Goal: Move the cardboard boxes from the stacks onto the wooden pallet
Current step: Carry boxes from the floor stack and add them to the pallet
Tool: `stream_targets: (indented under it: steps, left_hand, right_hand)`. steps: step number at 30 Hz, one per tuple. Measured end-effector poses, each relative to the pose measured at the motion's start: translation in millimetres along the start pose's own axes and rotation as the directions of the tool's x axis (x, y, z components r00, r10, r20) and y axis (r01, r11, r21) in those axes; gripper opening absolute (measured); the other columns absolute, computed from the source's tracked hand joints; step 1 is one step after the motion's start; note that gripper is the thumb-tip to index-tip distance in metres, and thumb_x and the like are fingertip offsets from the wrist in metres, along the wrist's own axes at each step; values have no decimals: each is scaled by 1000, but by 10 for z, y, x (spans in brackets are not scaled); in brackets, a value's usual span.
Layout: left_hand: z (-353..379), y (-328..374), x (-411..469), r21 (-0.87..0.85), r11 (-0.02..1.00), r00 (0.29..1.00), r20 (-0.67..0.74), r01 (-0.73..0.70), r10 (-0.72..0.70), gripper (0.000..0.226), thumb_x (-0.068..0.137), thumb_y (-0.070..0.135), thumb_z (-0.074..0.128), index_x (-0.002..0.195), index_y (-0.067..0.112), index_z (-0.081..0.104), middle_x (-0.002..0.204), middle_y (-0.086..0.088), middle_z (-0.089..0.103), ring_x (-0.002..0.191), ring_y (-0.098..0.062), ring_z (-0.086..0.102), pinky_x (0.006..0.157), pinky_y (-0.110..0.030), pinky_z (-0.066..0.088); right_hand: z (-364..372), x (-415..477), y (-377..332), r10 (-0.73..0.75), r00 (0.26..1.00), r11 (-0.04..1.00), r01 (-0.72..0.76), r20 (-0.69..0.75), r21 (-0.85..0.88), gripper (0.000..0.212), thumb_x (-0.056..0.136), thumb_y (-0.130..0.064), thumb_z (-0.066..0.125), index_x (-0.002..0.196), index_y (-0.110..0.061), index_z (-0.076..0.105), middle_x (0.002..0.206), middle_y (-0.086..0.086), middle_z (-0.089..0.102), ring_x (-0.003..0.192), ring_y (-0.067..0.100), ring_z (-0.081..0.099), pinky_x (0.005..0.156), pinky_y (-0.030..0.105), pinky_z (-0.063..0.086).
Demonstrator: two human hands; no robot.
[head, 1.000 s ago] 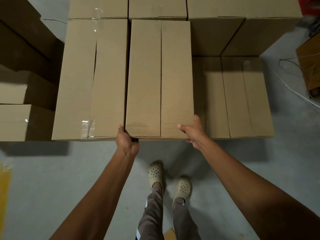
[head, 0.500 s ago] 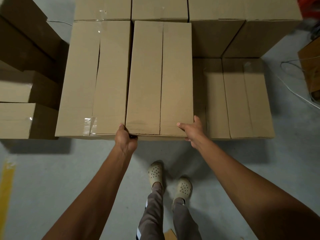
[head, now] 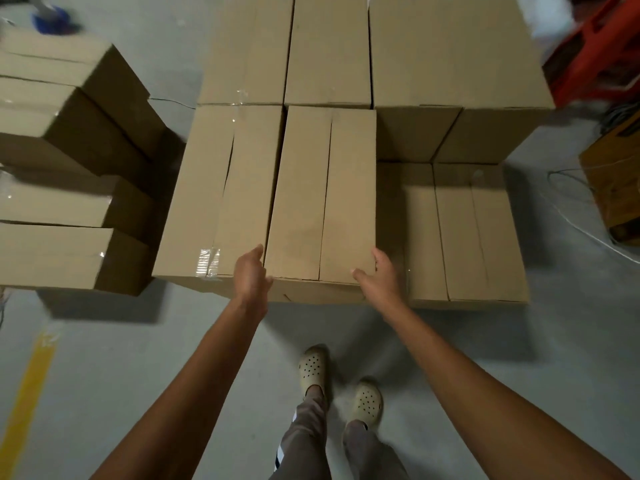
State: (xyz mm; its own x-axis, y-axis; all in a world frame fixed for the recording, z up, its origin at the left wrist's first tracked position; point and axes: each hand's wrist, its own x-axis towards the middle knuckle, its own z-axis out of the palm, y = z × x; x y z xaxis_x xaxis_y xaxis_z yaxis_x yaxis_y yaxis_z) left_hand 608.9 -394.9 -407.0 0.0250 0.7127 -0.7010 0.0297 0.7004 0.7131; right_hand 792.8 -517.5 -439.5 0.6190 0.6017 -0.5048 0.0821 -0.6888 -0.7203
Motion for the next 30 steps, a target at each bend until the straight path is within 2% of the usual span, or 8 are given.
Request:
stream_targets:
  steps: [1, 4, 6, 8, 13, 17, 24, 30]
  left_hand:
    - [-17, 36, -201, 195, 962, 982, 20, -190, 190, 56, 105, 31, 48, 156, 14, 29, 154, -14, 40, 138, -27, 42, 104, -35, 36]
    - [-160, 134, -784, 572, 538, 756, 249, -619, 605, 64, 103, 35, 53, 158, 18, 24, 163, -3, 28, 146, -13, 28, 114, -35, 28]
    - [-294, 186, -1107, 625, 366, 649, 309, -690, 695, 63, 102, 35, 55, 157, 20, 27, 162, -4, 31, 149, -18, 26, 116, -40, 27]
    - [-431, 190, -1431, 635, 298, 594, 321, -713, 737, 62, 101, 33, 57, 155, 21, 29, 162, -5, 31, 152, -23, 24, 118, -43, 27]
    - [-874, 76, -1959, 672, 278, 545, 223, -687, 809, 60, 100, 33, 59, 153, 18, 35, 160, -6, 34, 150, -25, 28, 116, -45, 29]
    - [-1246, 68, -2147, 696, 291, 524, 143, -656, 840, 59, 99, 31, 61, 152, 17, 37, 160, -6, 35, 147, -14, 28, 114, -38, 29]
    - [-2085, 376, -2071, 719, 354, 518, 9, -598, 855, 58, 99, 28, 62, 151, 17, 39, 160, -6, 35, 146, -24, 35, 115, -43, 34]
    - [-3204, 834, -1705, 733, 397, 501, -89, -552, 861, 58, 99, 27, 61, 151, 20, 39, 161, -5, 33, 139, -3, 25, 112, -29, 24]
  right_hand:
    - [-84, -153, -86, -85, 996, 995, 84, -17, -48, 70, 92, -23, 69, 155, -20, 37, 157, 6, 42, 143, 25, 41, 116, 40, 37]
    - [-346, -697, -331, -327, 942, 944, 321, -71, -82, 70, 93, -28, 69, 154, -19, 38, 157, 4, 42, 141, 21, 42, 114, 39, 40]
    - [-520, -1102, -441, -443, 890, 896, 440, -109, -58, 71, 92, -37, 66, 154, -19, 37, 157, 4, 41, 142, 20, 42, 113, 44, 43]
    - [-641, -1452, -503, -529, 836, 848, 527, -146, -58, 74, 89, -48, 58, 154, -19, 37, 157, 4, 41, 142, 20, 42, 109, 47, 47]
    - [-640, -2011, -571, -633, 761, 770, 638, -142, -14, 72, 90, -49, 57, 151, -14, 43, 155, 5, 43, 142, 19, 42, 104, 49, 50]
    - [-384, -2290, -714, -695, 717, 718, 696, -50, 9, 67, 90, -46, 59, 148, -15, 46, 153, 3, 45, 140, 18, 44, 101, 48, 53]
    - [441, -2539, -1270, -725, 676, 685, 728, 134, 34, 63, 91, -49, 58, 148, -26, 46, 151, -6, 46, 136, 10, 47, 101, 42, 54]
    - [1503, -2642, -1996, -756, 625, 645, 762, 193, 62, 61, 89, -46, 61, 144, -19, 52, 145, -1, 53, 131, 15, 51, 100, 47, 53]
